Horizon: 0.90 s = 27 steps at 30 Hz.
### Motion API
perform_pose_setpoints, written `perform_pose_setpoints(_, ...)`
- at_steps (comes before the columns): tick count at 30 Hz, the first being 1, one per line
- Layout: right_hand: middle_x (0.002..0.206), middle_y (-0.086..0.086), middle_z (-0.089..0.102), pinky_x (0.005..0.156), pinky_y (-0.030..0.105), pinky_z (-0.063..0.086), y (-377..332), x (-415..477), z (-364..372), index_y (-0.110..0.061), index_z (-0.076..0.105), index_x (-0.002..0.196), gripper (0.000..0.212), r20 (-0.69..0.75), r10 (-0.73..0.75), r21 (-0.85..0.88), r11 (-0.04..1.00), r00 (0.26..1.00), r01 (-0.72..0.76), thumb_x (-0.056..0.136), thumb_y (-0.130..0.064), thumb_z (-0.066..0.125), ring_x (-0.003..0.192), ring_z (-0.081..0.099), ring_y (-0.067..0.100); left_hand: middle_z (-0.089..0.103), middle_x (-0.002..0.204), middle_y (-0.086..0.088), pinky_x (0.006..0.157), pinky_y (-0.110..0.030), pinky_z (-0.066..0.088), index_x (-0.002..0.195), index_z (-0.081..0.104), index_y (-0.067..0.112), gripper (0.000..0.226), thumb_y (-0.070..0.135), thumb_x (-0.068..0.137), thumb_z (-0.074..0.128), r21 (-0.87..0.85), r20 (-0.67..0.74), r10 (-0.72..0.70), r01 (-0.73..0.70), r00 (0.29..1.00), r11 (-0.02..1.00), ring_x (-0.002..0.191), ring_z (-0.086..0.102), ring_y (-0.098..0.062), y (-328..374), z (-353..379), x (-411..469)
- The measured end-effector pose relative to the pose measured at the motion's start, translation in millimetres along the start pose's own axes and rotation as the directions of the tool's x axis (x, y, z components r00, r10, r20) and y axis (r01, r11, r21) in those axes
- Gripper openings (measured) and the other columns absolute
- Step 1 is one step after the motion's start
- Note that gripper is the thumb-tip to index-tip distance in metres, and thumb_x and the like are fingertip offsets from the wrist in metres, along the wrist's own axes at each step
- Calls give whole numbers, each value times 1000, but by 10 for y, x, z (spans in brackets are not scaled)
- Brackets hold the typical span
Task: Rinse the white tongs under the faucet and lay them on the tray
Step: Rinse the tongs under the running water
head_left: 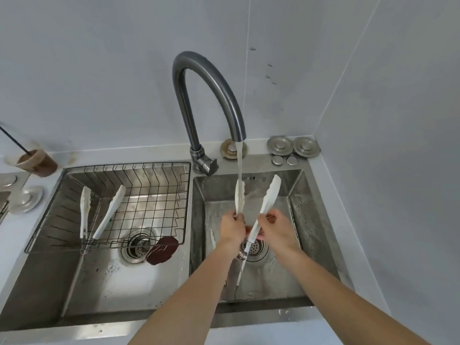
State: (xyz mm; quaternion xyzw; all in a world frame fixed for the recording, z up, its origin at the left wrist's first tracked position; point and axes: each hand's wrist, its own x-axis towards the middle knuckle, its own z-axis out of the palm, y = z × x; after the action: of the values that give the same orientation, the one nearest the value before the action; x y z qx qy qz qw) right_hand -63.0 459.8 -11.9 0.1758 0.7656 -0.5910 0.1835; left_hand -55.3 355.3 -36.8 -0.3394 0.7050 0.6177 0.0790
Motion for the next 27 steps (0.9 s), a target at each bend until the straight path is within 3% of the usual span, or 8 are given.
perform_pose_setpoints(4,83,5,65,61,31,61,-42,18,69,-13,54,88,8,-11,-70,-89,994,997,69,90,-19,58,69,71,18,52,61,-4,57,-33,45,74,54,7,29,18,98,42,120,-35,0,4,999,993,57,51,-20,-7,43,212)
perform_pose_setpoints(9,78,0,63,70,40,60,-46,-13,181,-11,52,88,12,-47,-71,-113,991,996,65,90,-22,56,70,71,23,65,79,-13,62,-33,44,76,59,5,57,49,99,30,410,-49,36,-13,998,912,77,62,-30,69,36,391)
perform_pose_setpoints(12,77,-1,62,73,43,58,-26,-35,225,-12,52,88,13,-77,-44,-100,994,996,36,90,-23,56,71,71,24,61,72,-8,56,-29,39,71,57,9,60,58,95,30,515,-46,24,3,999,857,68,58,-25,133,36,434)
perform_pose_setpoints(15,80,1,63,75,43,58,2,-33,200,-9,54,93,15,-84,-41,-131,991,996,30,91,-23,55,75,70,25,55,62,-3,55,-29,42,66,52,10,53,45,99,32,408,89,89,-118,992,905,58,53,-21,108,68,389)
perform_pose_setpoints(20,88,8,61,65,25,59,86,-61,65,-5,54,103,13,-60,-7,-25,1000,998,5,94,-14,51,74,69,18,56,77,1,54,-22,47,95,47,15,17,23,101,33,238,146,190,-220,971,946,61,55,-12,10,35,269)
perform_pose_setpoints(22,90,9,60,64,23,58,87,-81,31,-5,53,102,13,-38,-7,-1,1000,999,7,94,-14,51,75,69,17,56,74,-3,59,-33,48,91,53,10,27,29,101,36,229,102,149,-169,984,959,63,55,-19,61,31,285)
perform_pose_setpoints(25,86,9,63,70,34,60,78,-124,55,-5,53,99,12,-48,-28,-47,999,998,26,93,-15,52,73,70,19,55,62,-3,53,-30,42,64,52,11,56,54,95,35,359,9,49,-49,999,932,58,55,-20,206,40,308)
perform_pose_setpoints(27,82,7,64,71,39,60,85,-165,92,-6,52,97,11,-75,-29,-56,998,997,25,93,-16,52,71,70,20,60,70,-7,58,-29,42,64,55,10,68,66,91,26,446,-22,0,10,1000,895,67,59,-22,293,60,283)
